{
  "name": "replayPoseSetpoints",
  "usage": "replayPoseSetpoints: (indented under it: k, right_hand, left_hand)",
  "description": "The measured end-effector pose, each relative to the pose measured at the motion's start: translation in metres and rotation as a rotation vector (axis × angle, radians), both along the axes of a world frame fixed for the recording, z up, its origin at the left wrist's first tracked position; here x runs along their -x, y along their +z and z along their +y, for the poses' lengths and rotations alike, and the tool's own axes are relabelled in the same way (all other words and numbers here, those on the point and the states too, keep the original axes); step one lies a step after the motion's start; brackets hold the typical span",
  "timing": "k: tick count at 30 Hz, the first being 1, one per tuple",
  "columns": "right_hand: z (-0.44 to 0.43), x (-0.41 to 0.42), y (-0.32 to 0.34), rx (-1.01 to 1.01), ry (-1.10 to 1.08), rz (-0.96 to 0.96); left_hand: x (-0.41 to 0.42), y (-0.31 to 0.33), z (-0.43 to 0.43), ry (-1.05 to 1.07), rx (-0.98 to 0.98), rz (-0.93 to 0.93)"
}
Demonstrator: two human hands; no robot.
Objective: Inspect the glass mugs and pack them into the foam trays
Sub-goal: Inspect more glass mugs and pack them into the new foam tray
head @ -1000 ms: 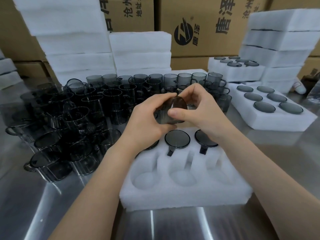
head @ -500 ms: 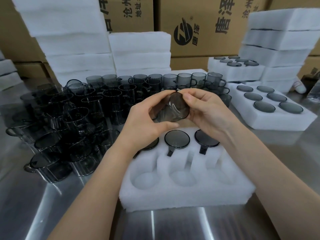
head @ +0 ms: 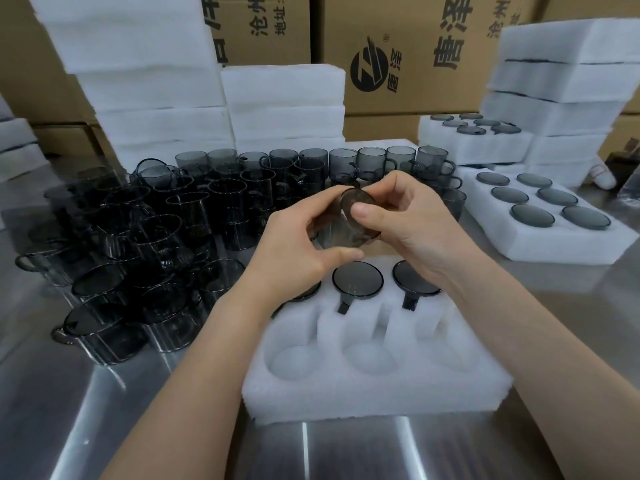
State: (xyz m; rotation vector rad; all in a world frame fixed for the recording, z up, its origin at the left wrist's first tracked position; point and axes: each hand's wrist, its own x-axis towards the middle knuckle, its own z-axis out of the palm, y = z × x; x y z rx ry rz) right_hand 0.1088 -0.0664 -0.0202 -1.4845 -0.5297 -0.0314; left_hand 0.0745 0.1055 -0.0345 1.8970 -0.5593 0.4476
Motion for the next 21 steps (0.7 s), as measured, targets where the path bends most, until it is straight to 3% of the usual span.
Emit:
replayPoseSetpoints:
  k: [6, 12, 21]
  right_hand:
    - [0.0035, 0.001, -0.0002, -0.047, -0.192, -0.04]
    - [0.0027, 0.0, 0.0041, -0.207, 0.006, 0.211]
    - [0.0002, -0.0005, 0.0026, -0.134, 0.1, 0.361]
  left_hand:
    - [0.0016, 0.0019, -0.0019, -0.001, -0.104, -0.077]
    - [-0.0001, 0.0012, -0.0009, 0.077, -0.045, -0.14]
    - [-0.001, 0.0015, -0.0014, 0.132, -0.125, -0.167]
